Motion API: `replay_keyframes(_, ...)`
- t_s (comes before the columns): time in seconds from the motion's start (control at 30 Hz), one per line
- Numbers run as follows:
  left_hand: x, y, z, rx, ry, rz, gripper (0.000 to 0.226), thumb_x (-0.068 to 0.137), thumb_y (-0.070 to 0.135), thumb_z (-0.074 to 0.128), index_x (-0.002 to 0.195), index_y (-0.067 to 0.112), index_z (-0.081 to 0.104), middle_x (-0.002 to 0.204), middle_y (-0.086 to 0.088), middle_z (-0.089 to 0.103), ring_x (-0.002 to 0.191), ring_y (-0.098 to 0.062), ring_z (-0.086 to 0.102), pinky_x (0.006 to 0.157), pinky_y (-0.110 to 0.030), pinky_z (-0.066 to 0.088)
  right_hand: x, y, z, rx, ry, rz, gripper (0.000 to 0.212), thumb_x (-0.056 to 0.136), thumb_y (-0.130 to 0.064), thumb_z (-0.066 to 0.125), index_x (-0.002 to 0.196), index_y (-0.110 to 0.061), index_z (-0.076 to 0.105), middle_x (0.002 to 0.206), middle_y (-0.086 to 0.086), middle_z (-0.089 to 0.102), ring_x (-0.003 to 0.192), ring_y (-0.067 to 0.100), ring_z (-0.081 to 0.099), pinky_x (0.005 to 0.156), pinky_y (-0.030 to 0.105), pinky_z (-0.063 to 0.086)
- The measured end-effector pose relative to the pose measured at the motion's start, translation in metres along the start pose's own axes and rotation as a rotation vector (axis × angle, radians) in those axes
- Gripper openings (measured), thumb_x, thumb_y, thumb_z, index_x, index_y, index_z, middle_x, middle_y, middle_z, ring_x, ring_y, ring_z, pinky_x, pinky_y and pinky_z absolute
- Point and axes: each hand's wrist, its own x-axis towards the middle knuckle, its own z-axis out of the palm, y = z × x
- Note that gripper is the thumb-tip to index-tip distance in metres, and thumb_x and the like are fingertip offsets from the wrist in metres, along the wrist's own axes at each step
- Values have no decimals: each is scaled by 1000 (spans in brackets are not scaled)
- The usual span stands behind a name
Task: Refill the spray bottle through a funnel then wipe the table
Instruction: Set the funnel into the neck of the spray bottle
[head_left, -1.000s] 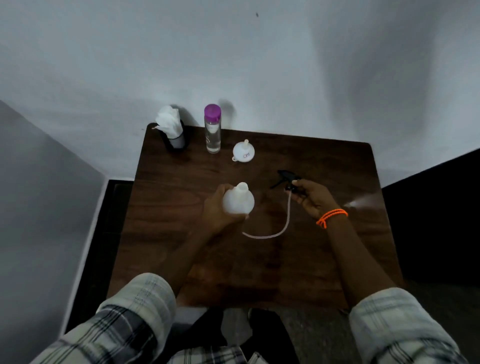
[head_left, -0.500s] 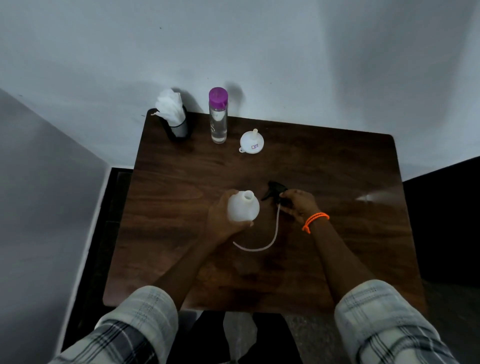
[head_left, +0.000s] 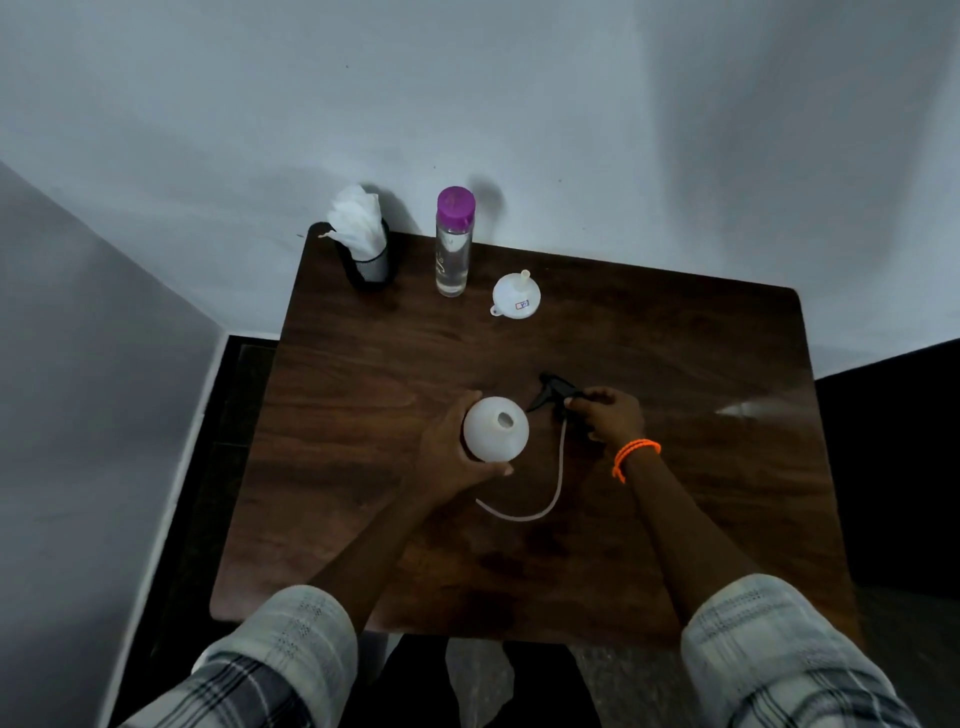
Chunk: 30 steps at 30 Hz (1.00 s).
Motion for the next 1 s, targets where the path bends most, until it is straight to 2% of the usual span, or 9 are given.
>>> replay_keyframes(0.1,-6,-3,-14,47,-49,51,107,64,44,94,152,25,37,155,7,43,140,-6,40,116,-28,36,2,-6,-7,-33,29,-31,39,74,-27,91,106,-13,73,95,7,71,72,14,63,59,32,55)
replay_keyframes(0.17,-8,-6,-25,100,-60,67,97,73,35,89,153,23,36,157,6,41,141,-5,37,119,-31,34,7,-11,-10,-58,77,-67,37,72,-30,92,101,-15,74,96,7,73,78,16,67,73,40,62)
replay_keyframes(0.23,-2,-11,-35,130,-40,-4,86,81,30,82,153,24,36,155,8,41,138,-7,39,118,-32,35,13,-17,-11,-85,117,-103,37,70,-35,92,98,-18,76,98,7,76,88,22,71,85,47,62)
replay_keyframes(0.33,26,-6,-41,6,28,-199,72,86,26,76,149,33,42,151,4,49,137,-16,49,114,-39,43,24,-33,-3,-114,106,-164,30,72,-39,88,94,-24,75,96,5,77,91,23,73,85,49,62)
replay_keyframes(0.57,121,34,-28,-206,45,-224,57,91,10,68,146,19,52,144,3,55,129,-15,53,99,-28,48,45,-79,36,-102,-16,-285,36,83,-22,78,119,-21,73,119,2,73,108,21,68,94,50,59)
replay_keyframes(0.7,165,47,-17,-221,44,-189,51,93,4,64,141,14,55,125,2,60,102,-2,56,82,-16,44,66,-96,52,-65,-37,-287,46,84,-16,72,129,-24,68,128,3,69,115,23,66,98,51,57)
replay_keyframes(0.77,180,48,-12,-186,60,-149,45,92,6,66,136,12,58,117,4,61,95,-1,56,77,-12,42,74,-102,58,-22,-39,-264,49,84,-13,69,132,-23,66,131,4,68,116,25,66,97,50,57)
replay_keyframes(0.87,194,52,-8,-146,79,-136,48,91,5,66,138,3,55,127,-9,62,111,-10,50,79,-7,36,79,-107,65,66,-85,-206,52,87,-6,66,137,-20,61,136,5,64,116,28,65,82,44,61)
replay_keyframes(1.0,208,41,5,-82,77,-151,71,75,30,59,143,10,55,137,-15,59,126,-28,55,105,-33,43,79,-109,69,100,-158,-221,46,88,-7,65,131,-26,65,127,1,67,109,25,67,68,35,58)
